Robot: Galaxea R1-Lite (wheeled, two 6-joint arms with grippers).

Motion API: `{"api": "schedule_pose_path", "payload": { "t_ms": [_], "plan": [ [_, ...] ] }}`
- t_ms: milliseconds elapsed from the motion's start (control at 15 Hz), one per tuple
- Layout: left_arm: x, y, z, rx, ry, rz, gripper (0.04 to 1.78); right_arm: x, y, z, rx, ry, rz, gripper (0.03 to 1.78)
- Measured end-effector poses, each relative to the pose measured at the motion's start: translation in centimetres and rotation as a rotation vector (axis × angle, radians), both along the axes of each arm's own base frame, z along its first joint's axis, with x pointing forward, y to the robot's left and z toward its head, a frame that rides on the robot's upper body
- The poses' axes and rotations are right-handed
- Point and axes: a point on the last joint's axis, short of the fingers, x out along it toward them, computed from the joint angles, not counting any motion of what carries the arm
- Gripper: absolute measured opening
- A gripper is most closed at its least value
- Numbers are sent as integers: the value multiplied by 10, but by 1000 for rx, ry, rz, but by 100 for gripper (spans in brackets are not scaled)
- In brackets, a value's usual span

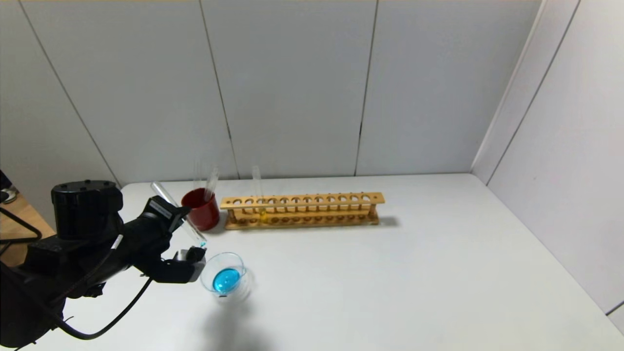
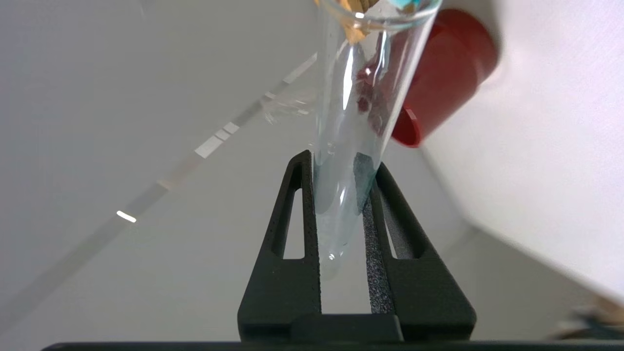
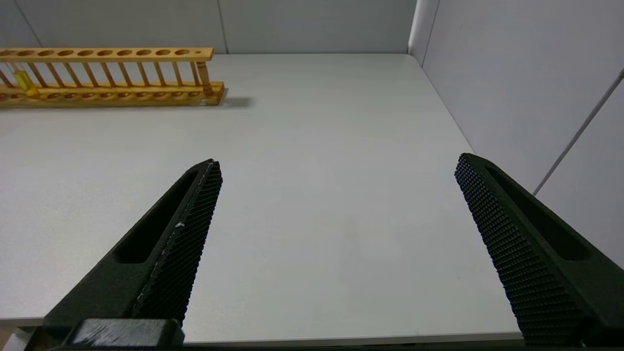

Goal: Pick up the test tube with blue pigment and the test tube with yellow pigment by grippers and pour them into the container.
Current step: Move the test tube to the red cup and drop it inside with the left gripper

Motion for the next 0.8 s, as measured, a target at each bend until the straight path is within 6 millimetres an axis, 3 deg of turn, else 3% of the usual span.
{"api": "schedule_pose_path", "payload": {
  "t_ms": [333, 467, 800],
  "plan": [
    [25, -10, 38, -622, -28, 241, 31, 0, 0, 0, 0, 0, 0, 175],
    [34, -4, 54, -859, -49, 315, 31, 0, 0, 0, 0, 0, 0, 175],
    [33, 7, 82, -1289, 58, 476, 31, 0, 0, 0, 0, 0, 0, 175]
  ]
}}
